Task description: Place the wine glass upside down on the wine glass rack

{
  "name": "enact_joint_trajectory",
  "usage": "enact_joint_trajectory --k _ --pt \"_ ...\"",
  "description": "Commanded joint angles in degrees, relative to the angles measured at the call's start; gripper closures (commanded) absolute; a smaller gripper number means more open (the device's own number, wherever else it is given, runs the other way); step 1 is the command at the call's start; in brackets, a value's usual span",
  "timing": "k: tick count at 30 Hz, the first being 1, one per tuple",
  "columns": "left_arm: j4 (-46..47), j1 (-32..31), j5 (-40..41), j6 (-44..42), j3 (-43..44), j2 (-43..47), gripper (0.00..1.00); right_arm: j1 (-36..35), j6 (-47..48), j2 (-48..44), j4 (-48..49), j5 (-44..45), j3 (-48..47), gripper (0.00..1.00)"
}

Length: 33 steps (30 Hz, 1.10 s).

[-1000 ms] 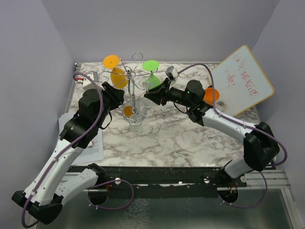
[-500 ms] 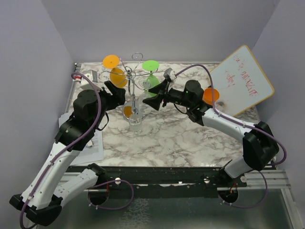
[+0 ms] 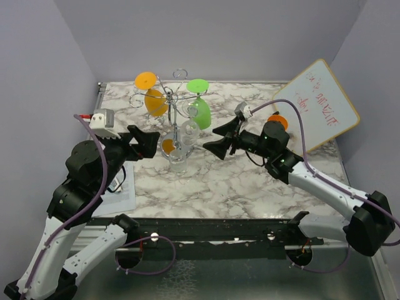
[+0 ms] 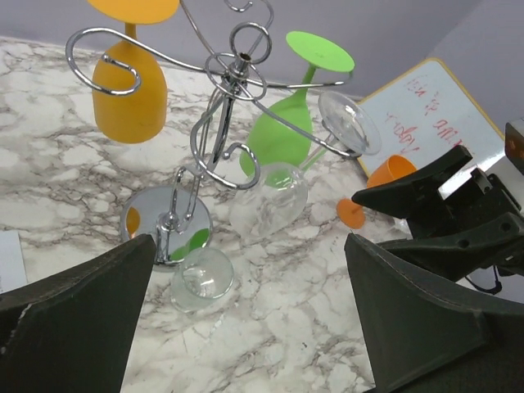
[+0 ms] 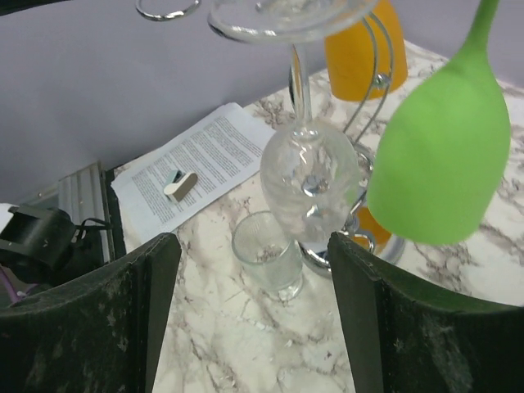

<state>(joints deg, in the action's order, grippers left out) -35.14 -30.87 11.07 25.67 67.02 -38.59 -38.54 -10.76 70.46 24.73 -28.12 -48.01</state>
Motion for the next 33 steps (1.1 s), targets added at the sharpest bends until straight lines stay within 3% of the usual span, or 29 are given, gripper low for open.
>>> enact_joint_trajectory --k 1,5,8,12,17,19,22,33 --pt "-9.74 -0.06 -2.48 0.54 -2.02 1.99 0.01 -0.13 -4.01 -5.95 -10.37 9.69 3.45 0.22" --pt "-14.96 -0.06 -0.41 5.43 -5.49 2.91 0.01 -0.13 -10.4 -11.91 -12.86 16.09 8.6 0.22" --pt "-15.5 -0.06 -0.78 11.66 -10.6 3.7 0.01 -0.15 -12.81 -15.18 -12.08 15.8 12.86 0.22" --pt "-9.21 -0.04 -5.27 20.69 -18.87 5.33 0.01 -0.13 -16.18 -16.41 -11.11 13.84 16.4 0.24" --pt "-1.92 -0.06 -3.94 27.8 -26.16 5.07 0.06 -0.13 -20.97 -15.29 -10.73 13.73 18.03 0.31" --pt "2.24 -0.06 -3.85 29.05 -28.6 3.86 0.21 -0.17 -22.31 -14.59 -11.86 14.47 17.99 0.33" --pt "6.87 -0.06 -3.72 30.07 -31.34 1.08 0.29 -0.17 -23.3 -13.33 -14.88 16.28 17.17 0.35" --pt "15.25 -0.06 -0.17 31.51 -31.89 -9.68 0.31 -0.13 -23.9 -12.71 -16.24 16.66 17.95 0.36"
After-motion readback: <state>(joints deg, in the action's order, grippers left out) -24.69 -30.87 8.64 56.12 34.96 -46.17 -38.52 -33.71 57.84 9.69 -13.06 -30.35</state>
